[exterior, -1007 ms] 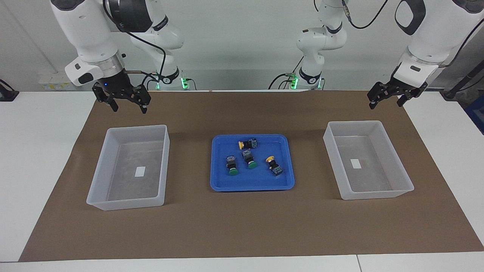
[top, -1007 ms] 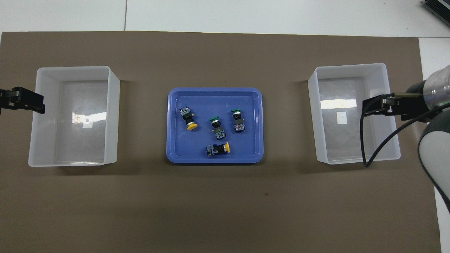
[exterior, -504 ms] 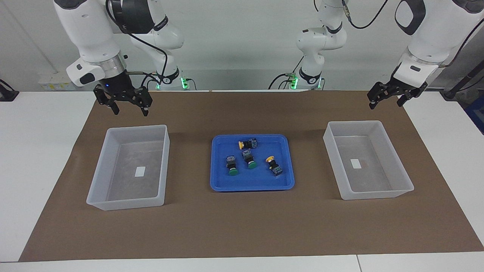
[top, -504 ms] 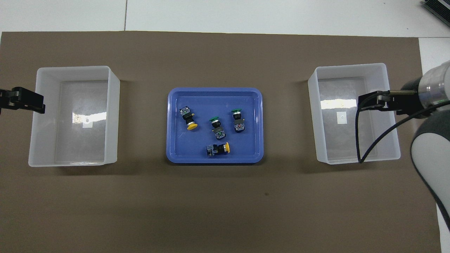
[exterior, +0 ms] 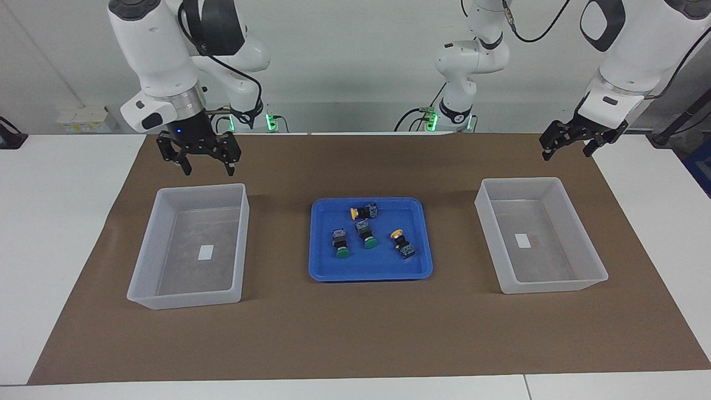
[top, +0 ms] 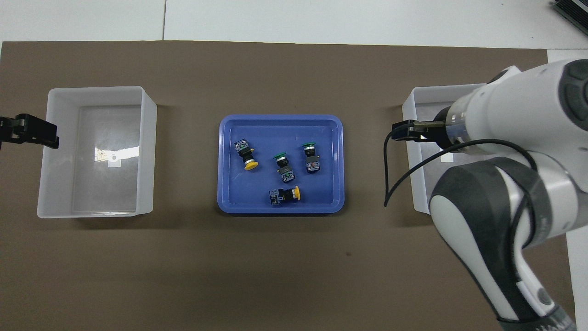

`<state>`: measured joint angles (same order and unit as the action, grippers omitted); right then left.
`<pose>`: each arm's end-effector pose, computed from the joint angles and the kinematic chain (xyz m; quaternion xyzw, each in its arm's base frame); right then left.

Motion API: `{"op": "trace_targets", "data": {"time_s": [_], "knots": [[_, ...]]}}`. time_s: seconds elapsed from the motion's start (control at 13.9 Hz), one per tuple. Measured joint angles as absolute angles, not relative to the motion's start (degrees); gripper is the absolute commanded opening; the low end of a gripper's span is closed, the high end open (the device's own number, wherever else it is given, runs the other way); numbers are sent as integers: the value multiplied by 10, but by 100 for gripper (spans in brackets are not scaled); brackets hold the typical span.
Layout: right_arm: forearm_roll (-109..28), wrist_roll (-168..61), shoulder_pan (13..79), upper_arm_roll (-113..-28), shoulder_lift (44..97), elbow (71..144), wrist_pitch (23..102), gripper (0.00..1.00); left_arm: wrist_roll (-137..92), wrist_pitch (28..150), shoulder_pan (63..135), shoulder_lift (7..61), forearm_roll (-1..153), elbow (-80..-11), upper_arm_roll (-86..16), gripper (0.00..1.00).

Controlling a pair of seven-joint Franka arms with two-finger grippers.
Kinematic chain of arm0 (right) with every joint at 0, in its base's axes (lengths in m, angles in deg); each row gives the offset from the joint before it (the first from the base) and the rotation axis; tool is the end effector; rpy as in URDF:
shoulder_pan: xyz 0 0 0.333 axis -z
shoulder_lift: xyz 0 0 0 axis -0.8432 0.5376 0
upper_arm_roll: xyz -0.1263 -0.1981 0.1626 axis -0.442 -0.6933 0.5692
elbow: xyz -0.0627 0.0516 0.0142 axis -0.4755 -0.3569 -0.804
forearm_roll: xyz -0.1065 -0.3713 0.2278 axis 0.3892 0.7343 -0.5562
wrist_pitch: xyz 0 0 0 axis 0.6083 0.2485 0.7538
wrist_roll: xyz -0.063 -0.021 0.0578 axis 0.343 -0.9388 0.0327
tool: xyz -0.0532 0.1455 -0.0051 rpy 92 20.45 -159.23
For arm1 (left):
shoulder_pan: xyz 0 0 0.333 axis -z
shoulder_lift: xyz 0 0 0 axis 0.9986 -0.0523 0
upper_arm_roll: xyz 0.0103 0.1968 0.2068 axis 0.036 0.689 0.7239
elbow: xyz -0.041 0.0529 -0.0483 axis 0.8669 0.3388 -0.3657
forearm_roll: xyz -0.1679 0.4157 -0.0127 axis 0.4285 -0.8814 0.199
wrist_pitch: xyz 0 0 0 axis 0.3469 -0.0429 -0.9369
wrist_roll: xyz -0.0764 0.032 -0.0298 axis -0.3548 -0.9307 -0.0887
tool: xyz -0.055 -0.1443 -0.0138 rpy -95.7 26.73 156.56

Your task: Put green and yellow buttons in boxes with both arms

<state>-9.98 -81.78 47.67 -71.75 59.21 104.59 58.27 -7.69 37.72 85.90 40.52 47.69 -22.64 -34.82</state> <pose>0.6343 0.1802 0.4415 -0.9965 0.0369 -0.0714 0.0249 0.6200 -0.0087 0.5451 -0.9994 0.0079 0.0169 0.0283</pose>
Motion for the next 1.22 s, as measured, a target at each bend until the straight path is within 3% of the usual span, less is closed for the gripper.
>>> {"op": "trace_targets", "data": {"time_s": [0.43, 1.22], "knots": [[-96, -903, 393, -717, 692, 1049, 713, 100, -77, 377, 859, 405, 477, -226, -348, 100], [14, -997, 329, -717, 816, 1055, 825, 100, -77, 377, 859, 405, 477, -226, -348, 100]]}}
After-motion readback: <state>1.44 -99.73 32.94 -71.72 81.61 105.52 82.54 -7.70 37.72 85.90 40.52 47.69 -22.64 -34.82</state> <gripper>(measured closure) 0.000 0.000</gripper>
